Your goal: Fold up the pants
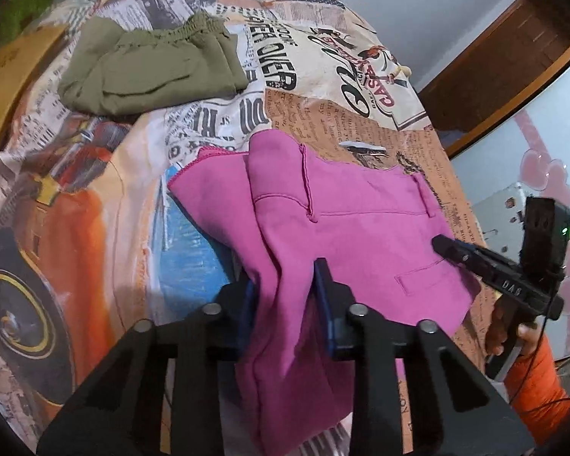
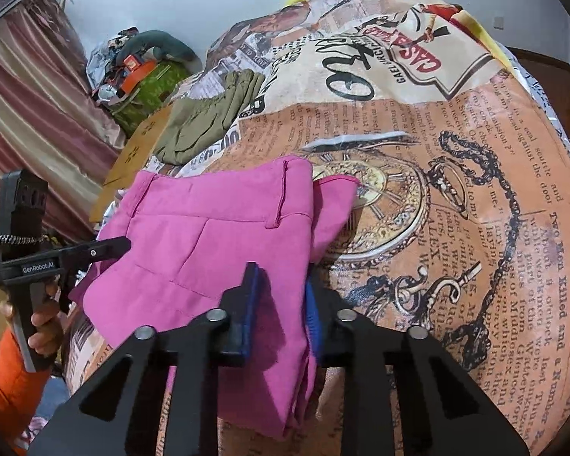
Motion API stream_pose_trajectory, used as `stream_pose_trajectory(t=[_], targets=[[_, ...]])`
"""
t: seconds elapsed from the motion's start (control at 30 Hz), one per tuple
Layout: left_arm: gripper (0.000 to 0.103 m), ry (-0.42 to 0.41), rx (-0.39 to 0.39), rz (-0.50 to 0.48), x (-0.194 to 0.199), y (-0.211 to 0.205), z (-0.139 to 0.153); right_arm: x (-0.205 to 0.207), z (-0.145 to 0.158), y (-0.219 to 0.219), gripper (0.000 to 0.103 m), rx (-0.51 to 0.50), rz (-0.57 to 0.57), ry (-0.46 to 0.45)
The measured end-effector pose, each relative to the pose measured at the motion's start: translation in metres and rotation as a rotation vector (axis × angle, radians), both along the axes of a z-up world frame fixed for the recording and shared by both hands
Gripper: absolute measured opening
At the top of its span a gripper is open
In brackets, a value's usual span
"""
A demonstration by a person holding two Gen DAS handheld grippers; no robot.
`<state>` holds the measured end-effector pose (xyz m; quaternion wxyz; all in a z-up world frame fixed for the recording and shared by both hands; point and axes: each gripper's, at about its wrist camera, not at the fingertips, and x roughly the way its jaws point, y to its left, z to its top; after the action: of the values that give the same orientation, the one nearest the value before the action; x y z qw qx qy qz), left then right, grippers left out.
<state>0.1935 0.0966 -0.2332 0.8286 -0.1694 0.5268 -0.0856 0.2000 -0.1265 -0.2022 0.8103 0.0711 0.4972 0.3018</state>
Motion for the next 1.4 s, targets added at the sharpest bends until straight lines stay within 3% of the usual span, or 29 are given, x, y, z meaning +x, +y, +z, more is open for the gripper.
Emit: stream_pose_trajectory(t=[0.2,0.47,0.83,1.13,1.4], targets=[[0.021,-0.027,0.038,0.009,0.001,-0.005,0.019,0.001,0.027,0.005,0.009,-0.018,0.030,-0.082],[0.020,-0.149,0.103,0.030,0.008,0.006,0.070,0.010,0.071,0.026,0.008,0.007,0.039,-0.197],[0.020,-0.279,0.195,0.143,0.061,0.071,0.133,0.056,0.127,0.090,0.008,0.055,0.062,-0.330],[0.020,-0.309,0.322,0.219,0.118,0.120,0.125,0.111,0.128,0.155,0.008,0.035,0.074,-0.360],[0.021,-0.261,0.308,0.222,0.172,0.172,0.076,0.164,0.092,0.200,0.008,0.011,0.070,-0.317]])
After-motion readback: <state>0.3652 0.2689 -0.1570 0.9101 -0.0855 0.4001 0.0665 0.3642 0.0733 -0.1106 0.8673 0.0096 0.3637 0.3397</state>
